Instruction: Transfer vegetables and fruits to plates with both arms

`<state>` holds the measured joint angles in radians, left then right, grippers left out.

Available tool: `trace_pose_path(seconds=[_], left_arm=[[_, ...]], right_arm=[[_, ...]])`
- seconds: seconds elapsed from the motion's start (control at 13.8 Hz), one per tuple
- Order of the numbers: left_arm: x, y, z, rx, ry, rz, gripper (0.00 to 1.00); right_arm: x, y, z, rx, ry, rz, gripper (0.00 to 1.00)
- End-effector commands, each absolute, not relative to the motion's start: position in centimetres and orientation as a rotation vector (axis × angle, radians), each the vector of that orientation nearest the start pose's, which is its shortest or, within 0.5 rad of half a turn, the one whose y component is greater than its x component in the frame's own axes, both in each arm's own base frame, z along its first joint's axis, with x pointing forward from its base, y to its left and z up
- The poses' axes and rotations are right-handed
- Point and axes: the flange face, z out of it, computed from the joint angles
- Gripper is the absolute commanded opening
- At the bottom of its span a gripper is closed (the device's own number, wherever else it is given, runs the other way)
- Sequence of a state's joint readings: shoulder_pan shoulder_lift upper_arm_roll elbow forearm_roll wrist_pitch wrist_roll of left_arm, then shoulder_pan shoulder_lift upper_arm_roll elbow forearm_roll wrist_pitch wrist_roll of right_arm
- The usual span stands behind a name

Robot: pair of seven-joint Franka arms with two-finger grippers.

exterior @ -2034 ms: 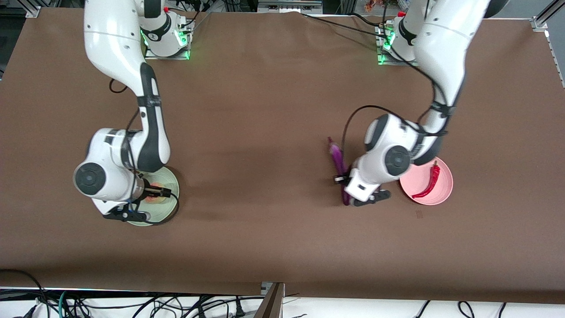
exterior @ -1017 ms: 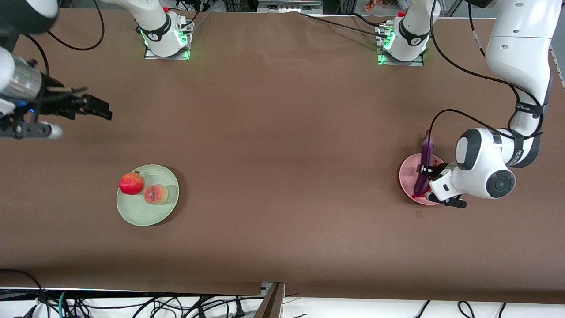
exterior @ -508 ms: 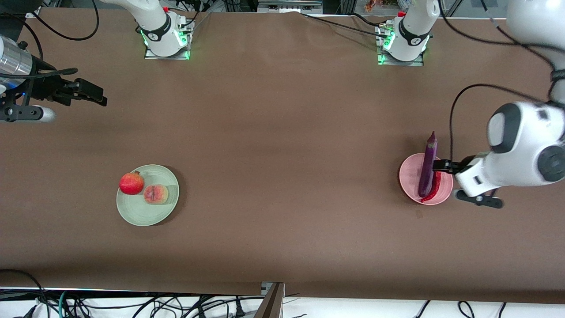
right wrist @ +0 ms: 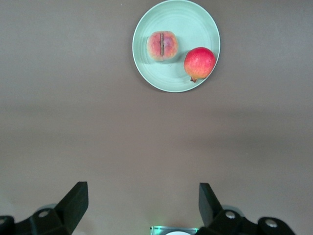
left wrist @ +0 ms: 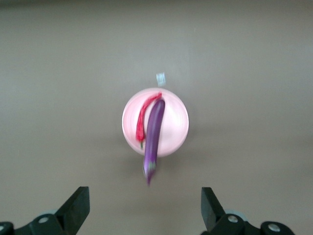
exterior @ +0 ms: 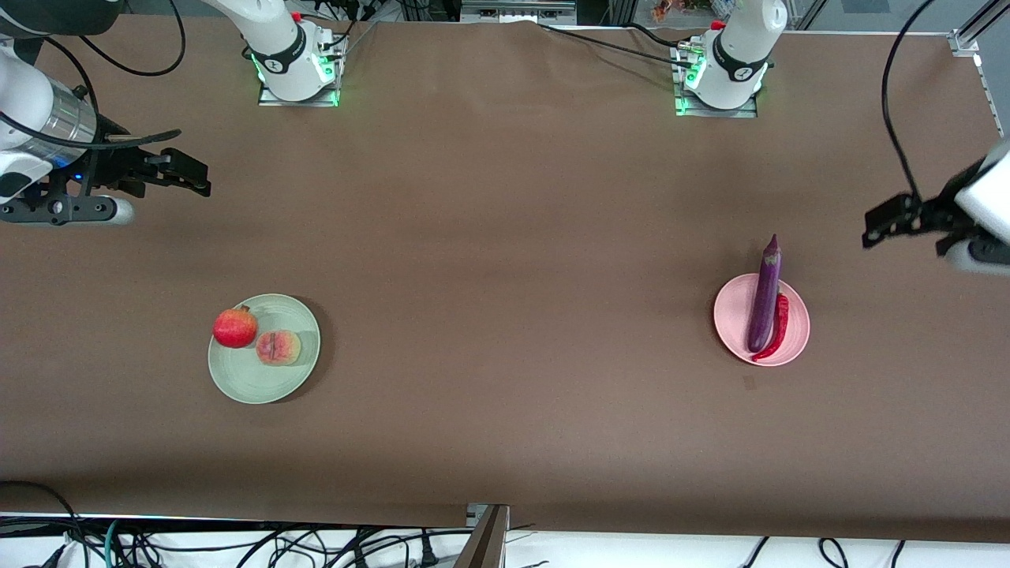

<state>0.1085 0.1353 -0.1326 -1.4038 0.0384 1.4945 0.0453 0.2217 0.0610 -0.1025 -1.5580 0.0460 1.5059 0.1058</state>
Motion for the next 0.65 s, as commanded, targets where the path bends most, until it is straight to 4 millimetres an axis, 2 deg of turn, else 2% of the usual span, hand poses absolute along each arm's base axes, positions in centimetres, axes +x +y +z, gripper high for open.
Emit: trace_pose_path(seconds=[0.0, 0.07, 0.15, 0.22, 0.29, 0.36, 0.44, 0.51, 0.58], left_arm=[[56.8, -0.7, 63.1, -3.103, 0.075, 0.104, 1.0], [56.5, -0.9, 62.1, -3.099, 0.074, 0.116, 1.0], [55.7, -1.2, 61.8, -3.115, 0.081, 0.053, 1.0], [55.3, -1.0, 59.9, -3.145, 0.062, -0.019, 1.0], [54.9, -1.8, 58.7, -3.148, 0.061, -0.084, 1.0], [54.9, -2.5, 59.1, -3.142, 0.074, -0.106, 1.0], [54.9, -0.8, 60.2, -3.155, 0.027, -0.097, 1.0], [54.4, 0.2, 60.1, -3.166, 0.029, -0.03, 1.0], [54.4, 0.1, 60.0, -3.164, 0.07, -0.018, 1.0]], right_arm=[[53.8, 7.1, 59.8, -3.145, -0.012, 0.111, 1.0], [53.7, 7.2, 59.9, -3.147, -0.014, 0.108, 1.0], [53.7, 7.1, 60.1, -3.148, -0.017, 0.106, 1.0], [53.7, 7.0, 60.3, -3.155, -0.019, 0.1, 1.0], [53.8, 7.0, 60.4, -3.156, -0.017, 0.095, 1.0], [54.0, 7.0, 60.3, -3.158, -0.017, 0.097, 1.0], [54.0, 7.1, 60.4, -3.159, -0.022, 0.092, 1.0], [54.2, 7.1, 60.7, -3.158, -0.027, 0.08, 1.0], [54.5, 7.0, 60.6, -3.167, -0.034, 0.076, 1.0]])
